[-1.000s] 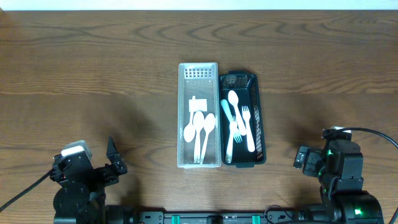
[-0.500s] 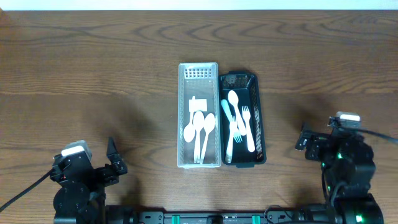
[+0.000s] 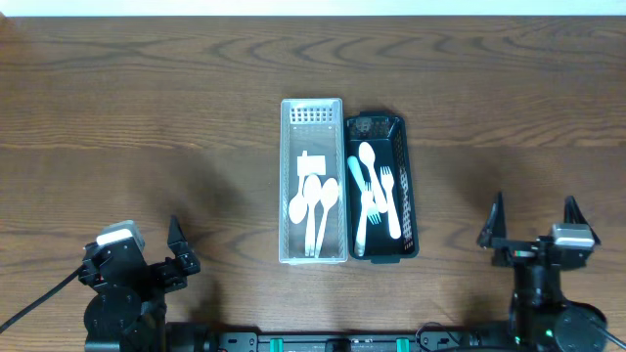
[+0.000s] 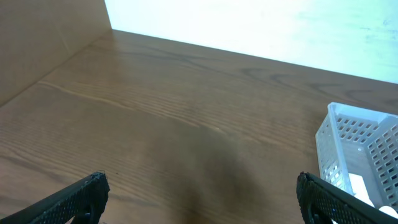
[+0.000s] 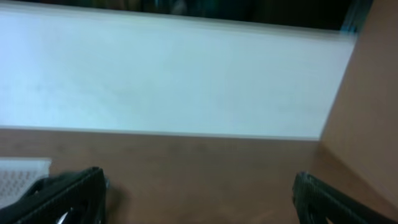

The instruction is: Pack container

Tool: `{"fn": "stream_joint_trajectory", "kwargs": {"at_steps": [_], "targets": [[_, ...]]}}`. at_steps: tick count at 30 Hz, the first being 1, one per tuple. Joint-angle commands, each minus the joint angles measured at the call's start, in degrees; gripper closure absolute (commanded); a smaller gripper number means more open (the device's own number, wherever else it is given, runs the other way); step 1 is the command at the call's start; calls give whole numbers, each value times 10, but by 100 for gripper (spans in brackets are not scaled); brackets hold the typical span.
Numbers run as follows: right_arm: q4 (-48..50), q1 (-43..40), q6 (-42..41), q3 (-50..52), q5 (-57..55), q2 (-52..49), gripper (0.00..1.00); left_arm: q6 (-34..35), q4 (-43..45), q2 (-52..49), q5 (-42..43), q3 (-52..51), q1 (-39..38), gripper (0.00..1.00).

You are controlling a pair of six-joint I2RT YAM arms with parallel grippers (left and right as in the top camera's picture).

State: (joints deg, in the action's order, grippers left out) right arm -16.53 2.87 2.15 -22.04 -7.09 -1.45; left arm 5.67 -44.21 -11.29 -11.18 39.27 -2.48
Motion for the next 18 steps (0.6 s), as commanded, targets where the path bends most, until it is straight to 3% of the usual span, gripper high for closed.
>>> {"fn": "stream_joint_trajectory", "kwargs": {"at_steps": [1, 7, 13, 18], "targets": [[61, 13, 14, 66, 14, 12, 1, -9, 1, 2, -9, -3, -2, 2], [165, 30, 13, 172, 14, 12, 1, -9, 1, 2, -9, -3, -2, 2], [125, 31, -10, 217, 17, 12, 1, -9, 1, 2, -9, -3, -2, 2], [124, 31, 27, 217, 31, 12, 1, -9, 1, 2, -9, -3, -2, 2]]}}
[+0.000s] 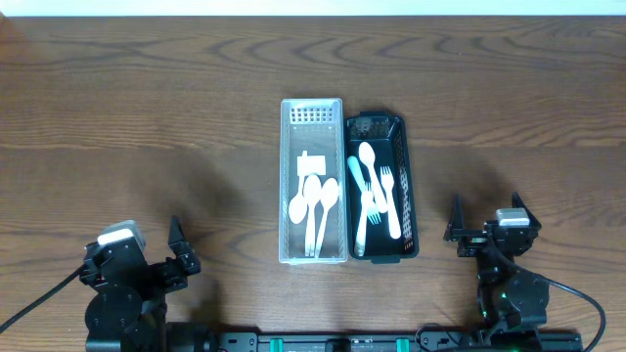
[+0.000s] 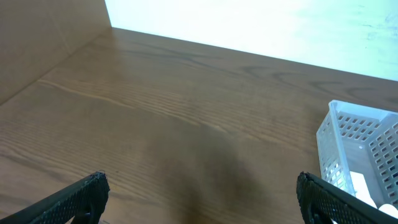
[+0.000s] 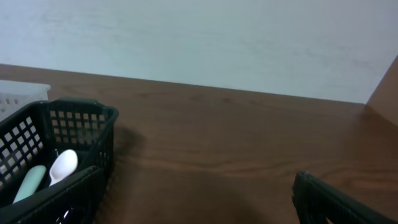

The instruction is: Pack container

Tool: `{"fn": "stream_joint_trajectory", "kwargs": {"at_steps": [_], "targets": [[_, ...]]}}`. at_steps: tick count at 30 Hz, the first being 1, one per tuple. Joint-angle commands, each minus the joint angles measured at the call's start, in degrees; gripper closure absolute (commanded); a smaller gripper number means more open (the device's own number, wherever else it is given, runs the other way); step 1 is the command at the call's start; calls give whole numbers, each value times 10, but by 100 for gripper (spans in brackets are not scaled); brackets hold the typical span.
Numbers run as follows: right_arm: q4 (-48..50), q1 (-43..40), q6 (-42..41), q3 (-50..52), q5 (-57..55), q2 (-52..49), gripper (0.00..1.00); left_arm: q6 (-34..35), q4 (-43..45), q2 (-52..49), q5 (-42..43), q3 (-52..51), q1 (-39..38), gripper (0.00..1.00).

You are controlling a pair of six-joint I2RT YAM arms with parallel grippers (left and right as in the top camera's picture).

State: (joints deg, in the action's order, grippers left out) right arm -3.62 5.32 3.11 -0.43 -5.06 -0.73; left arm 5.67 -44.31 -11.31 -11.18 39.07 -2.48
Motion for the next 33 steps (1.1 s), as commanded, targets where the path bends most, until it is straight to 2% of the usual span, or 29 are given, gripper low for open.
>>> {"fn": "stream_joint_trajectory", "kwargs": {"at_steps": [1, 33], "targets": [[-5, 7, 17, 1, 10, 5, 1, -9, 2, 2, -9, -2, -2, 2], [-4, 7, 17, 1, 16, 4, 1, -9, 2, 2, -9, -2, -2, 2]]}}
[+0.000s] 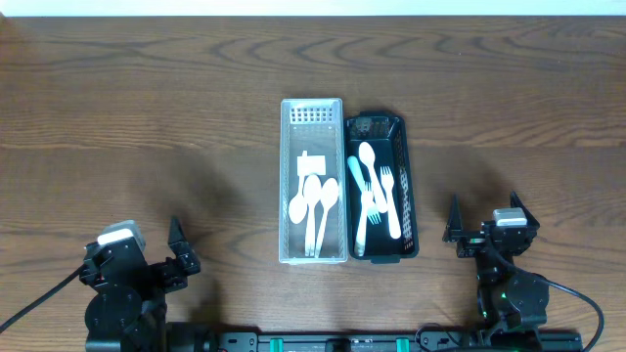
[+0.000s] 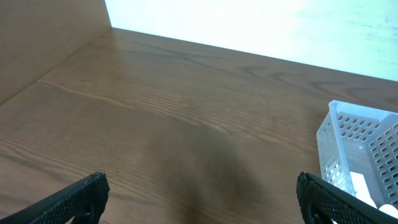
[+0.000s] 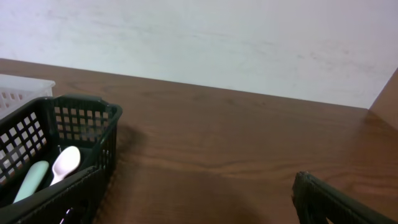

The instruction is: Pack container

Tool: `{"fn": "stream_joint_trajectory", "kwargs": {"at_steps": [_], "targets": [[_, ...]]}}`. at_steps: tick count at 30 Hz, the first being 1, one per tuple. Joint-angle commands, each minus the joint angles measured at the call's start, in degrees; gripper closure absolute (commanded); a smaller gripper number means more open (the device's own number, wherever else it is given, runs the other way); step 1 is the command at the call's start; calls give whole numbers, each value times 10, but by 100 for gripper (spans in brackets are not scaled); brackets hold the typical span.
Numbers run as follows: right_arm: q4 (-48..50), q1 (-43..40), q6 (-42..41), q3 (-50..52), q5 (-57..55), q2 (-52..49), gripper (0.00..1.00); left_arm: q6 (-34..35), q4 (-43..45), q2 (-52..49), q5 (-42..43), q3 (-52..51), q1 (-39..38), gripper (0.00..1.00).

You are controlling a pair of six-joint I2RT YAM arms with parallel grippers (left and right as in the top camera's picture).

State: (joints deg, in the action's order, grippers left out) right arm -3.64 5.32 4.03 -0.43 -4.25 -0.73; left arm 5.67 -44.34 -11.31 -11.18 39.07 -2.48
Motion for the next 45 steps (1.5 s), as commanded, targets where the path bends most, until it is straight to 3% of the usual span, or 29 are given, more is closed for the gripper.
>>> {"fn": "stream_joint_trajectory", "kwargs": {"at_steps": [1, 16, 23, 27, 32, 36, 39, 45], "targets": [[-4, 7, 8, 1, 8, 4, 1, -9, 2, 2, -9, -2, -2, 2], [-4, 7, 8, 1, 8, 4, 1, -33, -5, 6, -30, -2, -2, 2], [-4, 7, 8, 1, 8, 4, 1, -33, -21, 91, 14, -39, -1, 2], [-4, 7, 8, 1, 8, 4, 1, -33, 54, 107, 23, -96, 0, 2], [-4, 7, 8, 1, 8, 4, 1, -33, 274, 112, 42, -210, 0, 2], [-4, 7, 8, 1, 8, 4, 1, -33, 388, 112, 64, -298, 0, 2], [-4, 7, 8, 1, 8, 4, 1, -33, 421, 112, 94, -347, 1, 2], [-4, 7, 8, 1, 8, 4, 1, -36, 405, 112, 156, -388, 2, 2]]}}
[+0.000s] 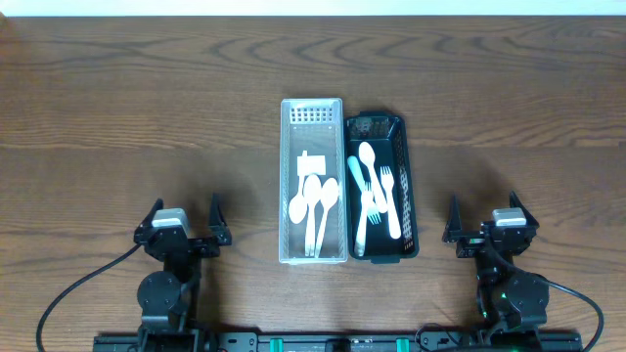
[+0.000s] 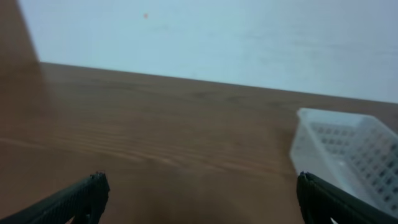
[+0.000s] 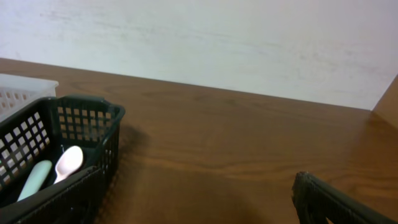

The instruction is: Pack container

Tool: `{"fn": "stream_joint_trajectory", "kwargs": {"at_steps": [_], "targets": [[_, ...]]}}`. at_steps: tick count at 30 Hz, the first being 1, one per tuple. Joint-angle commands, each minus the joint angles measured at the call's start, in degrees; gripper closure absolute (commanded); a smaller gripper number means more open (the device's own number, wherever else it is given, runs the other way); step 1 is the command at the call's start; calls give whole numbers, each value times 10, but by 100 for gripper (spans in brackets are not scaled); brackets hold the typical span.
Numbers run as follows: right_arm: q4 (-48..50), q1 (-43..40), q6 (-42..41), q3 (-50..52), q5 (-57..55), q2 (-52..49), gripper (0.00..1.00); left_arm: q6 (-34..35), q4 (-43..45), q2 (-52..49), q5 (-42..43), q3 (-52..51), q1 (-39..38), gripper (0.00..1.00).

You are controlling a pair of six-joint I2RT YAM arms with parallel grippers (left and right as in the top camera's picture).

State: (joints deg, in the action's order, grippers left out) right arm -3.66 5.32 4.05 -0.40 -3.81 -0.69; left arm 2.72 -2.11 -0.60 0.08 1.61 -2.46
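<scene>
A white slotted basket (image 1: 312,114) at mid-table holds three white spoons (image 1: 315,200) and a small white card. Touching its right side, a black basket (image 1: 374,124) holds white forks and spoons (image 1: 383,186) plus a pale green utensil. My left gripper (image 1: 184,211) is open near the front edge, left of the white basket (image 2: 348,149), with nothing between its fingers (image 2: 199,190). My right gripper (image 1: 483,209) is open to the right of the black basket (image 3: 56,143), also holding nothing (image 3: 193,193).
Bare wooden tabletop (image 1: 147,108) lies all round the two baskets. A pale wall (image 3: 217,43) rises behind the table's far edge. Cables run from both arm bases at the front edge.
My left arm stood at the far front left and now stands further right, closer to the white basket; its view is blurred. The right arm and the baskets' contents are unchanged.
At first both open grippers stood far out at the front corners. My right gripper then stood closer in, beside the black basket, and stayed. My left gripper kept its corner until now, when it is nearer the white basket. No utensil has moved.
</scene>
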Motion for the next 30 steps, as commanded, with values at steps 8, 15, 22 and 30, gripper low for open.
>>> {"fn": "stream_joint_trajectory", "kwargs": {"at_steps": [8, 15, 22, 30], "targets": [[-3, 7, 7, 1, 3, 4, 1, -27, -16, 5, 45, -14, 2, 2], [-3, 7, 7, 1, 3, 4, 1, -18, -16, 5, 44, -14, 5, 2], [-3, 7, 7, 1, 3, 4, 1, -18, -16, 5, 44, -14, 5, 2], [-3, 7, 7, 1, 3, 4, 1, -18, -16, 3, 44, -14, 5, 2]]}}
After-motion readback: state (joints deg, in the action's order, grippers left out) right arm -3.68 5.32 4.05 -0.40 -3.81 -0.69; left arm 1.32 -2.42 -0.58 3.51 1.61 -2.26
